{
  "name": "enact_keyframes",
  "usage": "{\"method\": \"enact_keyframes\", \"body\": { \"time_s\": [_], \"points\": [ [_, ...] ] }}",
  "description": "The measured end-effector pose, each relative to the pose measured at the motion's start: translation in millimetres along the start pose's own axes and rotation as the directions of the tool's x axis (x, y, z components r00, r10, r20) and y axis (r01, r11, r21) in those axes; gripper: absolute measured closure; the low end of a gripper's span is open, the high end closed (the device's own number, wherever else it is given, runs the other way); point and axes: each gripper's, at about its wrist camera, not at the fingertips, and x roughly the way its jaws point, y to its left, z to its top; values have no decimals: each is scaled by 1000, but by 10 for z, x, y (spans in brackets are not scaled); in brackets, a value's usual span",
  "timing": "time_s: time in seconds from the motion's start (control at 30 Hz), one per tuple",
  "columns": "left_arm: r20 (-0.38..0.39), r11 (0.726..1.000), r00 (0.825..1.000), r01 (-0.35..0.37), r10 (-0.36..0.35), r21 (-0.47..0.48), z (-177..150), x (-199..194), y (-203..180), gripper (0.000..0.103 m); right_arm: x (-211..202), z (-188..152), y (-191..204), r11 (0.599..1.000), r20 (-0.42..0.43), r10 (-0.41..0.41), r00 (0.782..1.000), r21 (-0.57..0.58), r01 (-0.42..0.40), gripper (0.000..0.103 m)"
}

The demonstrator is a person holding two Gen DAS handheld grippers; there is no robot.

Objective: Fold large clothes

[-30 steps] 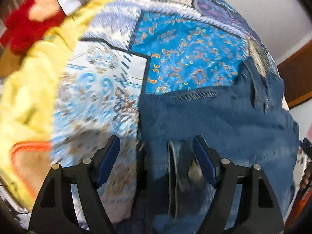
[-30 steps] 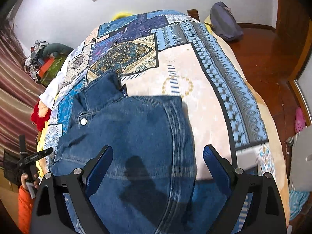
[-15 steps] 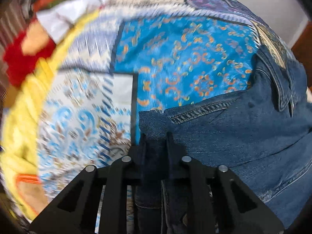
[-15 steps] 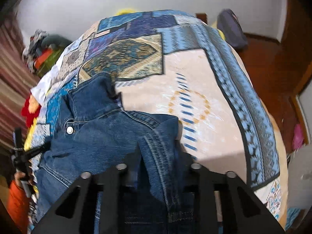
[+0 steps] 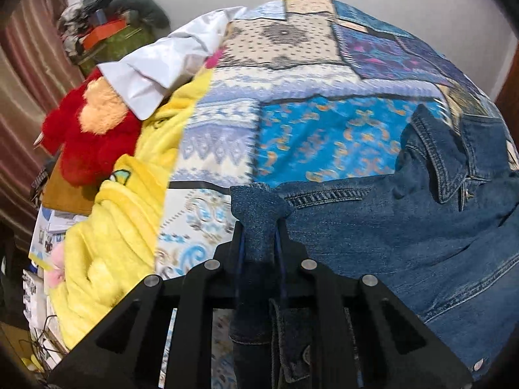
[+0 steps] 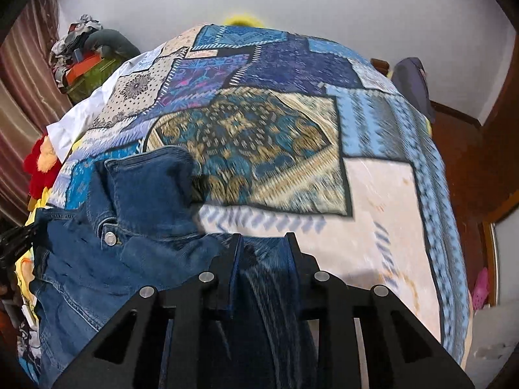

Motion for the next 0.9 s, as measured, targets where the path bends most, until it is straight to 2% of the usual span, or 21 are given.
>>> {"method": "enact_keyframes", "body": {
  "time_s": [0.1,0.2,0.27,0.4,0.53,0.57,0.7,0.77,0.83,0.9],
  "points": [
    [-30,999,1000,-4,3,-45,0,154,127,86,116,125,73,1000,1,-25,1000,-3,25,81],
    [-74,997,997,6,-12,-78,-22,343,225,85,202,187,83,996,2,-91,996,-15,91,81],
    [-72,998,997,8,-12,-66,-50,381,208,84,213,182,39,993,-2,-119,993,-19,119,80],
    [-69,1000,997,-29,30,12,-79,390,109,82,199,86,-138,984,-50,-176,983,-17,176,80],
    [-94,1000,995,-13,15,23,-74,303,111,82,-44,-11,-319,979,-45,-203,978,8,204,80],
    [-91,1000,996,-2,3,12,-72,260,133,82,-126,-39,-343,980,-44,-196,980,16,197,80],
    [-63,999,997,34,-35,-16,-79,-39,203,79,-566,-196,-371,996,-33,-62,998,63,64,80],
    [-36,998,998,49,-50,-27,-100,-251,230,72,-774,-291,-309,998,-23,-23,999,60,24,80],
    [-9,998,998,62,-62,-24,-144,-449,236,56,-1009,-448,-190,1000,-9,3,1000,25,-3,80],
    [19,997,997,81,-81,-10,-219,-659,226,49,-1196,-632,-41,1000,-1,7,1000,-25,-7,80]
  ]
}}
